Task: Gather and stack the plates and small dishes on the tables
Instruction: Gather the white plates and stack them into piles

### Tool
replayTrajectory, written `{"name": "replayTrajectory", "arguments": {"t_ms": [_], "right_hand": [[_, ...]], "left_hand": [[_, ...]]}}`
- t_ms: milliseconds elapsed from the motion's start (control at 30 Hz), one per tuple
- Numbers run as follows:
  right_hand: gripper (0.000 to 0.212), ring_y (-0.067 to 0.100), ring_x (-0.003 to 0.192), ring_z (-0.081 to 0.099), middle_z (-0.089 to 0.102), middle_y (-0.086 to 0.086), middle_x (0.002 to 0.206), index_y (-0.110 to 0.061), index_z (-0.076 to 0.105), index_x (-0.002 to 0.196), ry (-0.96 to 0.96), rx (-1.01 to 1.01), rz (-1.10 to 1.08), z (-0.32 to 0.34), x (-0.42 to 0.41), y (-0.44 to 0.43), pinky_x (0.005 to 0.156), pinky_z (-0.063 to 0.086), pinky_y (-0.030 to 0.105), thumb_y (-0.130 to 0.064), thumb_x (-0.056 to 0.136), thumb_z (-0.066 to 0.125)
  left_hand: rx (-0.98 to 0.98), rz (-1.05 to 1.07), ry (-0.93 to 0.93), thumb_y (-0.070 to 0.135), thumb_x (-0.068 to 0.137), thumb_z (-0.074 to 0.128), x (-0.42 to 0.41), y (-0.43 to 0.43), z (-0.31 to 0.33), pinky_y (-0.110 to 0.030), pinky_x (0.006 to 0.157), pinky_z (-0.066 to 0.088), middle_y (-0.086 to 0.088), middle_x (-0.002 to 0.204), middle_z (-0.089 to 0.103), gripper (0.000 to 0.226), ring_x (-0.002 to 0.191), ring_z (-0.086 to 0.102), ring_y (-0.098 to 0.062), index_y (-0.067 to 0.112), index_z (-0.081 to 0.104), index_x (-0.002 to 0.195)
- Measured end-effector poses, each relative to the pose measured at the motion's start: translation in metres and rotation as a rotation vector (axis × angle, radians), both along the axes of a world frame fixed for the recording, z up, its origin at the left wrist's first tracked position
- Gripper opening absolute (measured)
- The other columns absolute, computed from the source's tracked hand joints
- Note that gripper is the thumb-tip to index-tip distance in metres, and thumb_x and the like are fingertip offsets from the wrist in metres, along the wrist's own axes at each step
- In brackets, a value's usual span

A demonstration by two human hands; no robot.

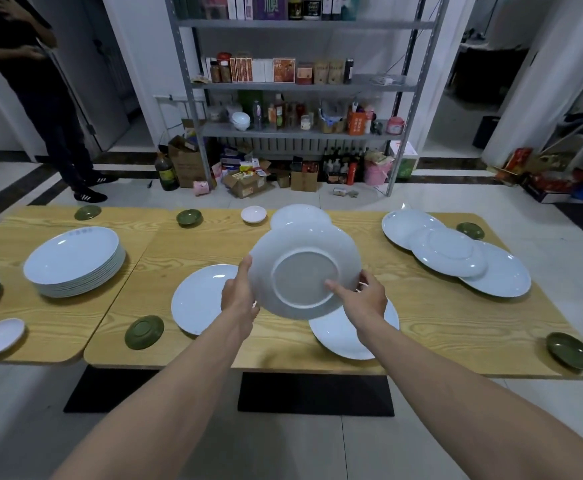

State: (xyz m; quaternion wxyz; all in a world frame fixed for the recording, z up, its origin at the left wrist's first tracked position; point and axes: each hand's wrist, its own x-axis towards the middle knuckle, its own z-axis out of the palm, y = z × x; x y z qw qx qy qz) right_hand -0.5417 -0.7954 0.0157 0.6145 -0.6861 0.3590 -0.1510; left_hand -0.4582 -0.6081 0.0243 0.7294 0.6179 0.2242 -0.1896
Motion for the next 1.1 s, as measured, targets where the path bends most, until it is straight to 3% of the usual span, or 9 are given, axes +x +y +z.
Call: {"name": "replayTrajectory", "arguments": {"t_ms": [133,200,300,400,567,667,867,1033,1100], "right_hand": [[0.064,0.011,0.12,0.053,0.06,-0.012,0.125,-0.026,0.061,0.126,-0.141,0.165,0.02,0.01,-0.003,0.0,0.101,0.04,0.031,-0.057,0.073,0.079],[0.053,0.011,0.123,0.051,0.061,-0.013,0.12,-0.027,0.062,0.121,-0.211,0.288,0.01,0.012,-0.001,-0.001,0.109,0.038,0.033,-0.06,0.08,0.069],[0.04,0.012,0.115,0.06,0.067,-0.006,0.115,-0.017,0.063,0.121,-0.273,0.469,-0.054,0.012,0.003,-0.008,0.107,0.045,0.032,-0.048,0.095,0.058],[0.031,0.016,0.098,0.064,0.068,0.0,0.11,-0.014,0.062,0.122,-0.143,0.434,-0.04,0.008,0.004,-0.017,0.102,0.049,0.041,-0.033,0.1,0.051],[0.024,0.025,0.087,0.059,0.063,0.012,0.109,-0.005,0.055,0.12,-0.103,0.505,0.045,0.011,-0.003,-0.035,0.077,0.057,0.041,-0.012,0.1,0.043],[0.023,0.029,0.092,0.06,0.063,0.015,0.11,-0.002,0.056,0.117,-0.13,0.552,0.117,0.013,-0.006,-0.042,0.079,0.059,0.045,-0.003,0.098,0.044],[0.018,0.033,0.097,0.063,0.063,0.017,0.11,-0.001,0.059,0.109,-0.141,0.574,0.105,0.016,0.0,-0.055,0.08,0.058,0.047,0.003,0.096,0.047],[0.025,0.039,0.106,0.065,0.065,0.018,0.119,-0.003,0.059,0.116,-0.058,0.557,0.148,0.012,0.007,-0.064,0.074,0.061,0.048,0.008,0.095,0.054],[0.029,0.039,0.107,0.066,0.066,0.018,0.121,-0.001,0.058,0.121,-0.049,0.581,0.126,0.01,0.009,-0.071,0.073,0.061,0.046,0.009,0.094,0.056]], "left_hand": [[-0.02,0.03,-0.02,0.063,0.083,0.062,0.004,-0.01,0.012,-0.036,0.085,0.05,-0.001,0.107,0.056,0.057,0.1,0.059,-0.029,0.016,0.053,0.114],[-0.052,0.027,-0.023,0.049,0.086,0.067,0.006,-0.014,0.01,-0.038,0.086,0.055,-0.003,0.11,0.057,0.051,0.093,0.062,-0.029,0.013,0.055,0.12],[-0.137,-0.01,-0.065,0.016,0.094,0.06,0.005,-0.019,0.006,-0.034,0.067,0.056,-0.008,0.119,0.061,0.04,0.087,0.064,-0.027,0.011,0.052,0.133],[-0.087,-0.09,-0.142,0.002,0.098,0.049,0.004,-0.024,0.004,-0.026,0.064,0.05,-0.004,0.14,0.054,0.053,0.109,0.062,-0.025,0.017,0.039,0.148],[-0.026,-0.135,-0.246,-0.003,0.099,0.048,0.008,-0.032,-0.002,-0.026,0.077,0.05,0.001,0.154,0.039,0.057,0.129,0.051,-0.024,0.014,0.033,0.151],[-0.051,-0.118,-0.266,-0.004,0.097,0.051,0.013,-0.036,-0.006,-0.029,0.084,0.049,0.001,0.152,0.041,0.058,0.129,0.052,-0.024,0.013,0.035,0.15],[-0.065,-0.107,-0.255,-0.002,0.098,0.051,0.028,-0.048,-0.013,-0.026,0.072,0.052,0.001,0.15,0.043,0.054,0.125,0.055,-0.023,0.011,0.038,0.149],[-0.039,-0.157,-0.265,-0.004,0.096,0.053,0.058,-0.055,-0.025,-0.041,0.104,0.048,0.0,0.15,0.045,0.055,0.131,0.051,-0.021,0.013,0.042,0.147],[-0.061,-0.185,-0.252,-0.002,0.096,0.055,0.067,-0.061,-0.027,-0.04,0.102,0.049,-0.004,0.145,0.05,0.053,0.127,0.054,-0.022,0.014,0.045,0.145]]}}
